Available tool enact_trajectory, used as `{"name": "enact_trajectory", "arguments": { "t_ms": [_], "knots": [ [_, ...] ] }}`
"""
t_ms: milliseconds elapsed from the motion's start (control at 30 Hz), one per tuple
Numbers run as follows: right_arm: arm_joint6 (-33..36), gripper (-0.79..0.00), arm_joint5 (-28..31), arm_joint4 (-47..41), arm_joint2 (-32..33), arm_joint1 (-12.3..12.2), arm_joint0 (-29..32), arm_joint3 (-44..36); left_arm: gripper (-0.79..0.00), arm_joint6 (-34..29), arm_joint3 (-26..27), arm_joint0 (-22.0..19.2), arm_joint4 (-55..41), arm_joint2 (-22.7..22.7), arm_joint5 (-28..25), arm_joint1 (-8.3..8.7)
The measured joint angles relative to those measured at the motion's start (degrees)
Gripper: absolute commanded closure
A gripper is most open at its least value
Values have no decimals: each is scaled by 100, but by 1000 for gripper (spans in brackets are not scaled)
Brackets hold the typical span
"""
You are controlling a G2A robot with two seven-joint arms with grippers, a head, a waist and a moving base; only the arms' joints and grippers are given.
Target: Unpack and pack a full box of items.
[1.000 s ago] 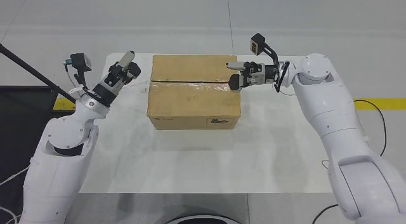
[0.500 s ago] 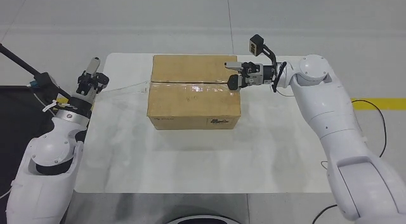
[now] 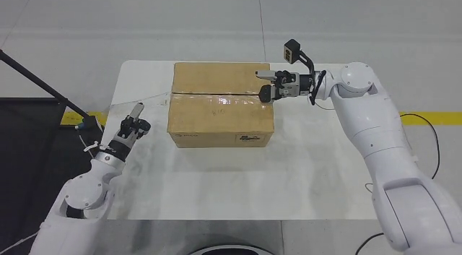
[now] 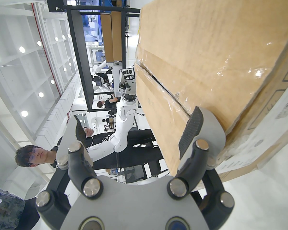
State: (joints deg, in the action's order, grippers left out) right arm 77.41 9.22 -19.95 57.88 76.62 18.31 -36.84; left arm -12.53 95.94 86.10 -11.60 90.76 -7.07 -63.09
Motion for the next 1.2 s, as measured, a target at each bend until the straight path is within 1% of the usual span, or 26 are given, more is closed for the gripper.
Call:
{"name": "enact_trajectory", "arguments": {
  "t_ms": [133, 200, 300, 367, 467, 533, 600, 733, 867, 1067, 1200],
  "knots": [
    [0, -785, 0, 0, 0, 0, 0, 0, -785, 126, -425, -512, -171, -310, 191, -68],
    [0, -785, 0, 0, 0, 0, 0, 0, -785, 99, -747, -848, -273, -489, 359, -105],
    [0, -785, 0, 0, 0, 0, 0, 0, -785, 223, -1233, -1328, -374, -741, 510, -172],
    [0, -785, 0, 0, 0, 0, 0, 0, -785, 278, -1533, -1617, -559, -865, 505, -222],
    [0, -785, 0, 0, 0, 0, 0, 0, -785, 535, -1912, -1950, -696, -970, 445, -286],
    [0, -785, 0, 0, 0, 0, 0, 0, -785, 668, -2081, -2110, -740, -1008, 373, -317],
    [0, -785, 0, 0, 0, 0, 0, 0, -785, 804, -2146, -2199, -675, -1030, 195, -339],
    [0, -785, 0, 0, 0, 0, 0, 0, -785, 1197, -1932, -2128, -292, -992, -125, -351],
    [0, -785, 0, 0, 0, 0, 0, 0, -785, 1713, -1393, -1937, 242, -889, -342, -353],
    [0, -785, 0, 0, 0, 0, 0, 0, -785, 2170, -388, -1650, 888, -750, -344, -357],
    [0, -785, 0, 0, 0, 0, 0, 0, -785, 2181, 176, -1537, 1204, -735, -231, -365]
  ]
}}
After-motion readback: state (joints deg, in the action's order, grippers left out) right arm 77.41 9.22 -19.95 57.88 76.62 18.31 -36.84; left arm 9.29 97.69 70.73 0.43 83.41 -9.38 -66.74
